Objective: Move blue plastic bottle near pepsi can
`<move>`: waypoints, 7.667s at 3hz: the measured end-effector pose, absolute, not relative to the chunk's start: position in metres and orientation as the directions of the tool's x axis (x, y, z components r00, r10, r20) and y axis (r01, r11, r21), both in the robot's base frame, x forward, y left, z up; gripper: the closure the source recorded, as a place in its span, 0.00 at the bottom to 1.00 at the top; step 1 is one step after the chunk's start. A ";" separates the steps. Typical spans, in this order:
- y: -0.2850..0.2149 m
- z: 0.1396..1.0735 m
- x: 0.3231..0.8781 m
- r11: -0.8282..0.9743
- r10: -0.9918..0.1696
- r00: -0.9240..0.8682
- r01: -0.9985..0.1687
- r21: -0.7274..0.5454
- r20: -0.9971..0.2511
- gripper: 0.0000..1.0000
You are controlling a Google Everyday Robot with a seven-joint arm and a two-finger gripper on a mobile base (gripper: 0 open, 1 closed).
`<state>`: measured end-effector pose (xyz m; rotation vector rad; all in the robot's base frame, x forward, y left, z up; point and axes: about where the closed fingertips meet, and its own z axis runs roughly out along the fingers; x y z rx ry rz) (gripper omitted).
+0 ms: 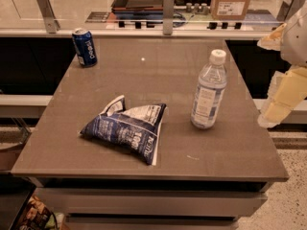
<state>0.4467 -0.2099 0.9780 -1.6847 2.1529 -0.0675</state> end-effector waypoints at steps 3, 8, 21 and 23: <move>-0.180 0.950 0.485 0.295 -0.691 0.006 -0.911 -0.290 -0.722 0.00; -0.121 0.904 0.518 0.349 -0.287 -0.123 -0.937 0.016 -0.950 0.00; -0.004 1.008 0.711 0.567 -0.103 -0.091 -0.824 0.017 -0.991 1.00; 0.053 1.004 0.734 0.579 -0.053 0.011 -0.814 -0.039 -0.999 1.00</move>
Offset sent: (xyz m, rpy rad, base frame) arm 0.0381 0.0382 -0.0180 0.6274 -0.1817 0.1943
